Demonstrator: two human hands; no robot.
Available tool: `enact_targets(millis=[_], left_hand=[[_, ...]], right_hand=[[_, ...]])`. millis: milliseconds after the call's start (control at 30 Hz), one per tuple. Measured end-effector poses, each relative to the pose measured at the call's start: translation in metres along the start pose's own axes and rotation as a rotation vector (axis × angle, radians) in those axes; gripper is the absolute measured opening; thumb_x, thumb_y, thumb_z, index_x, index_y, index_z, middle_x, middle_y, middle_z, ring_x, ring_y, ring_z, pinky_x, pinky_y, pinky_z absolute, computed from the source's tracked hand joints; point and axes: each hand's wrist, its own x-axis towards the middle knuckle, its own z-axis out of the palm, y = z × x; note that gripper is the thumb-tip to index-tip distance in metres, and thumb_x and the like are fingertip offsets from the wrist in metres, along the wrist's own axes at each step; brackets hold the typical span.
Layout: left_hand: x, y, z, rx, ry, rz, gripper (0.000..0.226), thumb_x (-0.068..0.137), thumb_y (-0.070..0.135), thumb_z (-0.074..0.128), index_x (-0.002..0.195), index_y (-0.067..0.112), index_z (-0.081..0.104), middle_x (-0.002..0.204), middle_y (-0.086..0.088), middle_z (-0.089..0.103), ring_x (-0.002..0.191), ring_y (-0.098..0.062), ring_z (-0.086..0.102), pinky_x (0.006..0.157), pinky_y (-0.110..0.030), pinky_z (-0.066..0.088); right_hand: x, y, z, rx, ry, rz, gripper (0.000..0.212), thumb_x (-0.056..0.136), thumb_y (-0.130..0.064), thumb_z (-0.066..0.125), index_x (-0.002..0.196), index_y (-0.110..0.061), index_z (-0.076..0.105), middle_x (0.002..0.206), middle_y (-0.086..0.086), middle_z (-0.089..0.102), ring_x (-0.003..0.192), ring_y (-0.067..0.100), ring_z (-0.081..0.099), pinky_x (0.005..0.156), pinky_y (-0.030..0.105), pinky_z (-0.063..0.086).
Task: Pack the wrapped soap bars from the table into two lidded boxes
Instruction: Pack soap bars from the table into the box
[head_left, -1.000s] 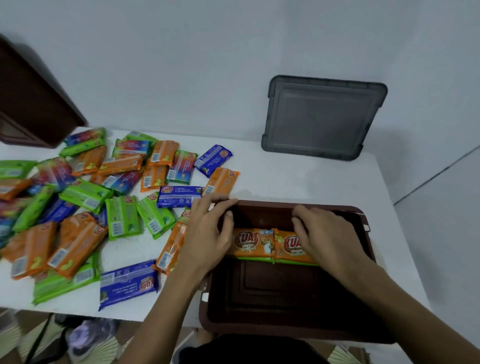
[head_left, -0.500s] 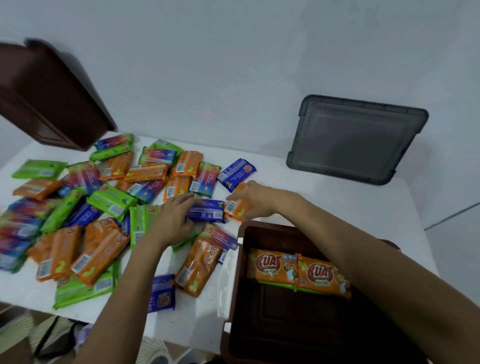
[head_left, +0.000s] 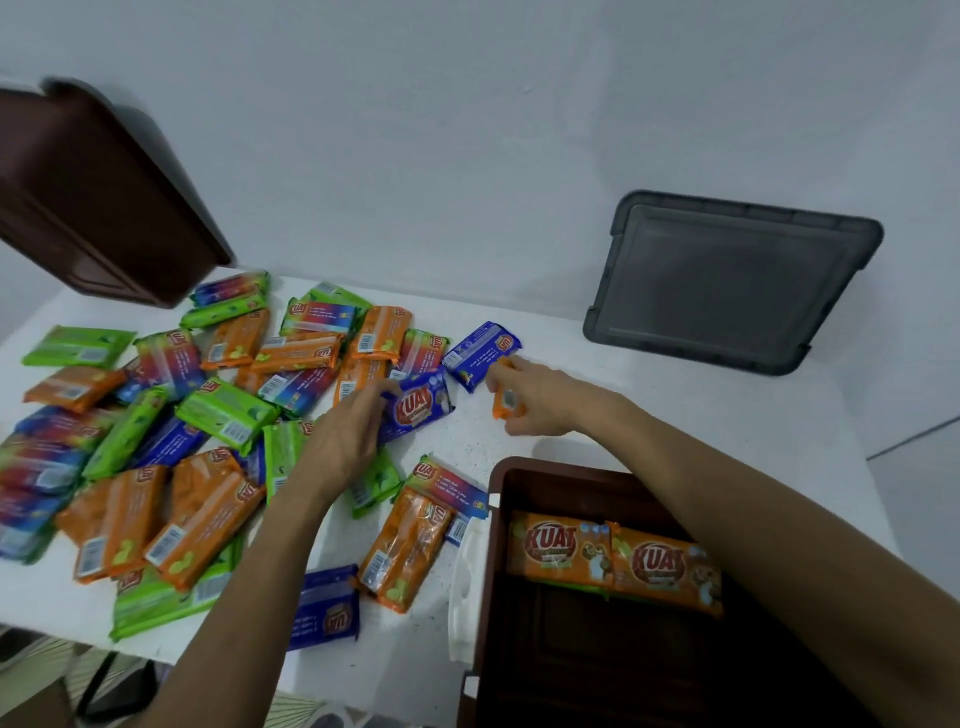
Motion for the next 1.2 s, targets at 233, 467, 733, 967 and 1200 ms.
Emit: enact_targets(millis=[233,467,733,967,1200], left_hand=[[0.003,0.042,0.002,-0.237,0.234,0.021,0.016,0.101,0.018,0.046,0.112,0.01,0.054,0.11,-0.009,0.063,0.081,-0.014,0.065,0.053,-0.019,0.053],[-0.014,0.105,-0.013,-0.58,0.35,-0.089,0.016,0.1,0.016,0.049,0.113,0.018,0.058,0.114,0.004,0.06,0.104,-0.013,0.065,0.06,-0.026,0.06],[-0.046,0.145,-0.002,-1.008,0.133,-0.183,0.023,0.098,0.012,0.048,0.118,0.017,0.059,0.111,-0.005,0.065,0.098,-0.014,0.069,0.057,-0.026,0.058],[-0.055,0.142,0.0,-0.976,-0.025,-0.188,0.031,0.094,0.021,0.053,0.124,0.024,0.059,0.119,0.004,0.064,0.116,-0.011,0.061,0.069,-0.03,0.06],[-0.056,0.148,-0.004,-0.901,-0.063,-0.19,0.032,0.092,0.027,0.053,0.124,0.027,0.059,0.121,0.008,0.061,0.115,-0.001,0.058,0.077,-0.049,0.06]], right_hand=[[-0.063,0.025,-0.025,0.388,0.405,0.072,0.019,0.098,-0.017,0.046,0.115,-0.024,0.052,0.108,0.008,0.063,0.087,0.021,0.065,0.058,0.03,0.056],[-0.172,0.006,-0.024,0.709,0.732,0.07,0.024,0.098,-0.002,0.048,0.105,-0.015,0.066,0.109,0.003,0.064,0.09,0.015,0.07,0.065,0.021,0.059],[-0.252,-0.027,0.019,1.183,0.511,0.167,0.031,0.095,0.004,0.049,0.104,-0.016,0.071,0.11,-0.001,0.068,0.099,0.018,0.071,0.072,0.033,0.061],[-0.203,-0.024,0.07,1.22,0.218,0.297,0.031,0.093,0.001,0.057,0.112,-0.023,0.065,0.12,0.005,0.064,0.107,0.016,0.067,0.086,0.036,0.059],[-0.196,-0.019,0.084,0.48,0.249,0.294,0.034,0.094,-0.031,0.061,0.126,-0.038,0.053,0.119,-0.003,0.06,0.107,0.011,0.061,0.082,0.023,0.058]])
